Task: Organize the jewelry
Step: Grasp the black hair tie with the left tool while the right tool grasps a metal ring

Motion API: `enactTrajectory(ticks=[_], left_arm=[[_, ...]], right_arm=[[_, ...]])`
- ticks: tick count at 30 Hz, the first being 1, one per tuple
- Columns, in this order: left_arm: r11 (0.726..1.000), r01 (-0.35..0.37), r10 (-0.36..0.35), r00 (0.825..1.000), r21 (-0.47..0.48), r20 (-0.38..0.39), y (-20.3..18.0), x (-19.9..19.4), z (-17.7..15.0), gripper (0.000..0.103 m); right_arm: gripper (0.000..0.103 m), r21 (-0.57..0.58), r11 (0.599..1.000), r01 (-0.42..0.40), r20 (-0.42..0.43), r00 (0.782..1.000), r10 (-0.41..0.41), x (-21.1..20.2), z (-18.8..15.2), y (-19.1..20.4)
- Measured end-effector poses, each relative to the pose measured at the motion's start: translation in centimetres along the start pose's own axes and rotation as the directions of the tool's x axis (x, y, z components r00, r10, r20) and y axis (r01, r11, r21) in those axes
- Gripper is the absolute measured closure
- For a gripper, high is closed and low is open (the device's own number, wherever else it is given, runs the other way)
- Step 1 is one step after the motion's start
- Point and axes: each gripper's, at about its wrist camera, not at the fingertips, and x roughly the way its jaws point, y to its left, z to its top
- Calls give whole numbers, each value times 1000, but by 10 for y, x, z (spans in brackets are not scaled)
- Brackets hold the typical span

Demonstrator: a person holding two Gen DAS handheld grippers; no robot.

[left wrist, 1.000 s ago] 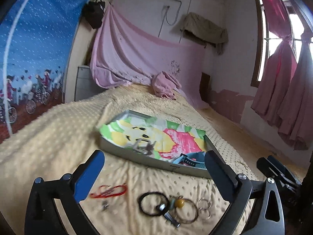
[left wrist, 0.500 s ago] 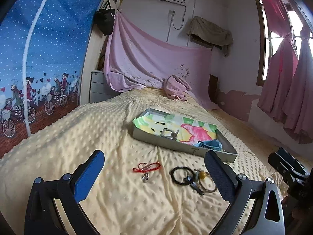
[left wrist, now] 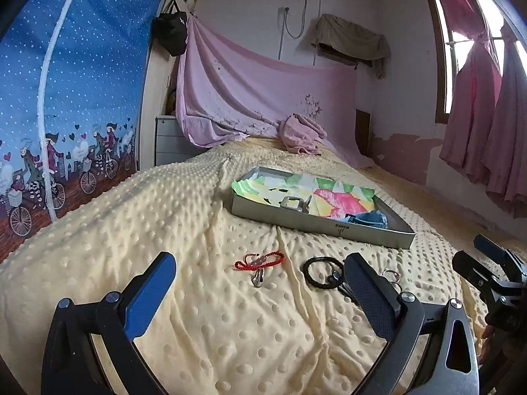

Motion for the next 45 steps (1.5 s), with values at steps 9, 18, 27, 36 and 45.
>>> enactTrajectory(ticks=[9, 18, 27, 36, 45], left_arm=[[998, 62, -60, 994, 20, -89, -9, 29, -4, 0], [982, 187, -185, 965, -7, -186, -23, 58, -11, 29], [975, 209, -221, 922, -74, -319, -33, 100, -18, 60], [969, 198, -238, 908, -148, -344, -26, 121, -20, 75], [963, 208, -253, 916, -171, -312, -21, 114, -25, 96]], right_arm=[[2, 29, 999, 29, -138, 990, -24, 32, -6, -13], [38, 146, 989, -31, -298, 952, 73, 77, -28, -30], [58, 142, 989, -48, -354, 930, 96, 102, -39, -23], [67, 157, 985, -71, -401, 907, 129, 116, -48, -21], [89, 174, 982, -74, -408, 902, 140, 119, -50, -21]])
